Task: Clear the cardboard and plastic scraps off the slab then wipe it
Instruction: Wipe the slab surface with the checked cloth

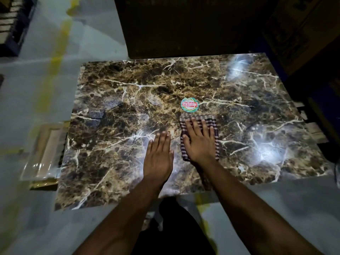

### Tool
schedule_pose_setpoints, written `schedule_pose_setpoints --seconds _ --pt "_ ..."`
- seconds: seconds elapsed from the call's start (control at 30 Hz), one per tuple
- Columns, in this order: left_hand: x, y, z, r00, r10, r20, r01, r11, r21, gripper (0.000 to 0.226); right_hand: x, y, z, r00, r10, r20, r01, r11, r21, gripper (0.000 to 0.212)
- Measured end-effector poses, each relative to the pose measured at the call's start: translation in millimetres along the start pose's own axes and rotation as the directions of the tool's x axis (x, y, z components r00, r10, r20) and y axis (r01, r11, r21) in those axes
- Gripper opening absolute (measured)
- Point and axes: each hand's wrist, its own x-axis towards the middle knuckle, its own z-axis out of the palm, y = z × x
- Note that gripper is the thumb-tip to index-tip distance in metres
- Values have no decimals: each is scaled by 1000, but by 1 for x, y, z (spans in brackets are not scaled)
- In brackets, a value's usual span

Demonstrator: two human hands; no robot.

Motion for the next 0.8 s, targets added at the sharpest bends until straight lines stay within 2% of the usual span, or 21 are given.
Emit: schedule_pose_setpoints --seconds 0.1,0.2,0.27,0.37,0.4,0.5,0.6,0.7,0.8 --pt "-9 -1 4 1000 -3 -10 3 1000 21 58 -30 -19 6 994 -107 25 108 994 -8 60" --pt "-20 -2 7 999 27 -37 -26 999 32 57 -68 15 4 983 -175 51 177 983 -52 59" --pt "-30 -1 8 999 42 -27 -41 999 31 56 -68 33 2 991 -122 46 125 991 -53 59" --pt "-39 3 9 1000 5 -14 -5 1000 28 57 -57 10 4 1000 14 26 -14 1000 -6 63" --pt "-41 6 11 1000 -18 -10 18 1000 22 57 -58 -6 6 1000 23 18 -23 1000 9 64" --pt "-46 12 15 999 -52 14 52 998 30 57 -83 -31 13 997 -74 23 74 997 13 60" --pt "-48 14 17 998 -67 -7 67 997 27 57 -109 4 11 993 -115 30 116 993 -10 58" --pt "-48 21 15 997 -81 14 80 996 35 58 -95 44 4 1000 -26 5 26 999 -25 60" --pt "-40 29 18 994 -112 -6 112 993 24 59 -67 27 1 997 67 -27 -67 998 8 62"
